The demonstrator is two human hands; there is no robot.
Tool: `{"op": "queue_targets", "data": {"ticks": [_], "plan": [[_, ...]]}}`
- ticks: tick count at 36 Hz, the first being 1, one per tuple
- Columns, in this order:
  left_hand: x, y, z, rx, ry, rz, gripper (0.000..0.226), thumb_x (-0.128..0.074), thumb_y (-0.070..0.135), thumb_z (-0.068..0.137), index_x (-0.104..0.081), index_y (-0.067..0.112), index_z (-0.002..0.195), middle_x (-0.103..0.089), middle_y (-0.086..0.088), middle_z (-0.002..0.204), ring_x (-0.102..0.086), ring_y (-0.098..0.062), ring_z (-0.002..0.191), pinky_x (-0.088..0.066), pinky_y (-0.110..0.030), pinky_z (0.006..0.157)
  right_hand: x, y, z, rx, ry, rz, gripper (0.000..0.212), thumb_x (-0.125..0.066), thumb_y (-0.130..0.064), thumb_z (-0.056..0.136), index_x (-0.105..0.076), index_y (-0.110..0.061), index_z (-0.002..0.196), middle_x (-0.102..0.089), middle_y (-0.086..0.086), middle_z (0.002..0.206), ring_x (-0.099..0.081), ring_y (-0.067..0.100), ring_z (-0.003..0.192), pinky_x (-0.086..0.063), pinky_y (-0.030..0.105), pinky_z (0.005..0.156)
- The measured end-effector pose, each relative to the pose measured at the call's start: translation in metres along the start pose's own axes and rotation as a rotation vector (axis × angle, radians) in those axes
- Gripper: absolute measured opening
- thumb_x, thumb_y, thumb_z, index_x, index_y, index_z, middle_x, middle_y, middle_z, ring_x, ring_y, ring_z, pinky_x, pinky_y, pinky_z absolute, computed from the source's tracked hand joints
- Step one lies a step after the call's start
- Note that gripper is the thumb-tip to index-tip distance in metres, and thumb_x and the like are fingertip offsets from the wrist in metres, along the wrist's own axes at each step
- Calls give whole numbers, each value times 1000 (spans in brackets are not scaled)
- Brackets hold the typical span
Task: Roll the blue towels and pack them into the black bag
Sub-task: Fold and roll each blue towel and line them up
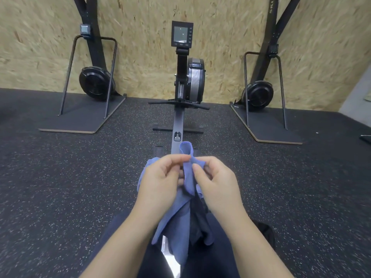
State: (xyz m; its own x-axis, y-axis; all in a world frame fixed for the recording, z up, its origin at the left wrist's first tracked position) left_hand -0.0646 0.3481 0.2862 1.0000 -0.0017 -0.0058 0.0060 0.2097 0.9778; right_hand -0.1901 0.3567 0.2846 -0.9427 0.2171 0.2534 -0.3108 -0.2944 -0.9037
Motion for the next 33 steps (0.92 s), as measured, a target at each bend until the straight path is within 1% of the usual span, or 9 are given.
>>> {"op": "queue_targets", "data": {"ticks": [4, 7, 12, 15, 18, 23, 28, 31, 33], "plan": [[-1, 2, -1, -94, -20, 112, 38, -58, -9, 86, -70, 27, 88, -73, 6, 77, -64, -1, 71, -49, -14, 71, 2, -1, 1, 39, 19, -38, 27, -55, -13, 95, -62, -37, 85, -69, -19, 81, -62, -5, 79, -45, 11, 69], [-3, 5, -2, -220, -21, 213, 30, -69, -1, 82, -69, 29, 84, -70, 7, 86, -61, 6, 72, -43, -6, 72, 1, 0, 2, 24, 0, -65, 24, -52, -15, 96, -62, -35, 89, -69, -15, 86, -61, -3, 83, -45, 13, 72], [1, 1, 0, -468, 33, 522, 9, -66, 19, 81, -71, 26, 80, -64, 12, 84, -58, 2, 83, -40, -8, 75, -2, 5, 0, 8, -21, -92, 26, -49, -16, 98, -61, -38, 89, -68, -16, 88, -60, 0, 86, -46, 21, 77], [1, -4, 0, -486, 47, 588, 8, -59, 21, 83, -67, 23, 80, -53, 13, 89, -52, 7, 86, -36, -7, 76, -5, 5, -2, 21, -22, -119, 24, -47, -23, 97, -59, -42, 90, -68, -15, 93, -60, 5, 94, -46, 27, 83], [2, -1, -3, -527, 96, 560, 7, -56, 14, 86, -62, 17, 82, -44, 16, 100, -48, 8, 92, -35, -5, 80, -6, 2, -2, 24, -48, -112, 30, -47, -15, 98, -57, -42, 89, -67, -17, 93, -59, 0, 92, -44, 21, 82], [0, 1, -3, -535, 53, 565, 8, -51, 15, 89, -55, 19, 85, -49, 12, 83, -46, 13, 84, -31, 0, 77, -8, 1, -4, 11, -70, -83, 27, -47, -12, 98, -60, -36, 93, -67, -18, 92, -59, -4, 91, -42, 13, 80], [-2, -3, 1, -519, 35, 576, 6, -52, 18, 87, -55, 24, 87, -53, 1, 85, -43, 1, 77, -30, 0, 79, -8, -1, -4, 4, -105, -14, 24, -47, -10, 98, -61, -29, 96, -67, -16, 91, -58, -10, 86, -40, 6, 73], [0, -5, 2, -527, 52, 594, 4, -54, 18, 87, -58, 19, 88, -51, 5, 85, -44, 10, 80, -30, 0, 79, -8, -1, -6, -14, -136, 8, 26, -45, -11, 100, -61, -32, 96, -65, -21, 78, -57, -12, 73, -39, 7, 67], [0, -6, 3, -523, 50, 582, 5, -54, 17, 87, -55, 21, 88, -47, 11, 83, -44, 18, 85, -30, 0, 79, -9, -2, -6, -15, -154, 13, 26, -44, -12, 100, -61, -31, 98, -65, -23, 76, -56, -13, 72, -39, 6, 66]]}}
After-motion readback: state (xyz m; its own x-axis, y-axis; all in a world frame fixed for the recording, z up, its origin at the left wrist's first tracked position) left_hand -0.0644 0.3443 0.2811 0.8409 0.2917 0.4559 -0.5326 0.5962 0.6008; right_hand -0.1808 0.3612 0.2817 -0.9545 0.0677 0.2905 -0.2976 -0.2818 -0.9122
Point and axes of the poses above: each hand's wrist, its own z-axis towards the middle knuckle, its own x-axis out of the back of the hand, y = z × x, the point moved 4 cm from there along z, towards the middle knuckle
